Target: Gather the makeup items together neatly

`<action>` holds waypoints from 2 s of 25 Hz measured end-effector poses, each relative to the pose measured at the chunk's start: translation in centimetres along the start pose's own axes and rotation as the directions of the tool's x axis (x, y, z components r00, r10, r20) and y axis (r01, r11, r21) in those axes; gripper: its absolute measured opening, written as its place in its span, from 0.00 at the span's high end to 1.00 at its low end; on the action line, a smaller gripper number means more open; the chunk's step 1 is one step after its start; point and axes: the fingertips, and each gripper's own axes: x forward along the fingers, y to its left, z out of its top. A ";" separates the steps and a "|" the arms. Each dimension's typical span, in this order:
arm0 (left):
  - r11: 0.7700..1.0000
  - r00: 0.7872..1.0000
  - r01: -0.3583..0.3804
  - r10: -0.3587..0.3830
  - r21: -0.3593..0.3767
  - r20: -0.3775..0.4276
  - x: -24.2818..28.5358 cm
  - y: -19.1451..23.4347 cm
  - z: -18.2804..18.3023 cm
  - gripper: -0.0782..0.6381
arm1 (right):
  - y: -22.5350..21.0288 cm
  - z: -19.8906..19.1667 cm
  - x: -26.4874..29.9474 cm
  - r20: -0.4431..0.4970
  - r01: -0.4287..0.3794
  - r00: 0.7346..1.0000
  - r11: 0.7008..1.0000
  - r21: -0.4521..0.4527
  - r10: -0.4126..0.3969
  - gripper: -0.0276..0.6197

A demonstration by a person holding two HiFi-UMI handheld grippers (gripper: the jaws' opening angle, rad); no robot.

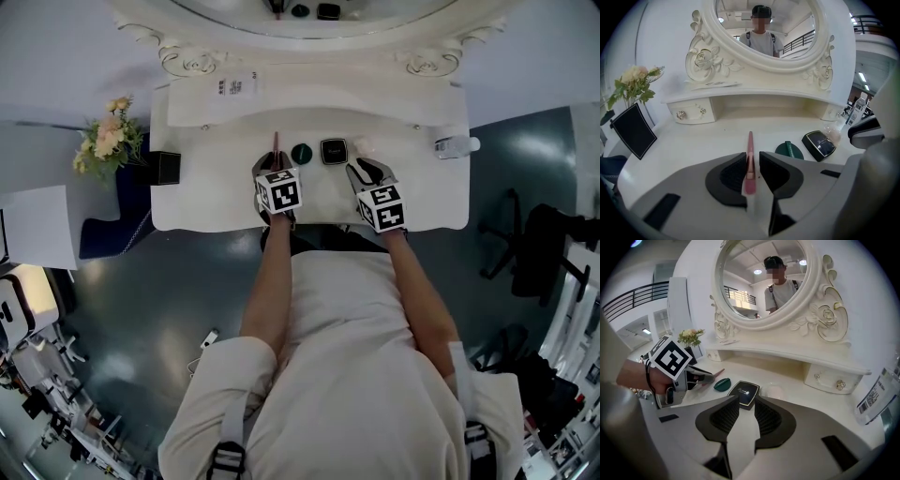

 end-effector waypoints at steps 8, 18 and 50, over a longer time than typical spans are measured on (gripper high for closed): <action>0.999 0.997 -0.044 0.045 -0.016 0.067 -2.7 0.5 0.0 0.75 | 0.0 -0.2 -1.1 0.022 -0.030 0.999 0.999 -0.013 0.031 0.76; 0.999 0.984 0.014 -0.008 -0.035 0.179 -7.2 -3.9 0.3 0.75 | -0.2 -1.6 -2.9 0.062 -0.024 0.998 1.000 0.018 0.023 0.76; 0.975 0.946 0.180 -0.208 0.129 0.249 -21.0 -9.7 -5.4 0.79 | 6.5 -6.4 -13.8 0.211 0.074 0.972 0.988 0.138 -0.102 0.85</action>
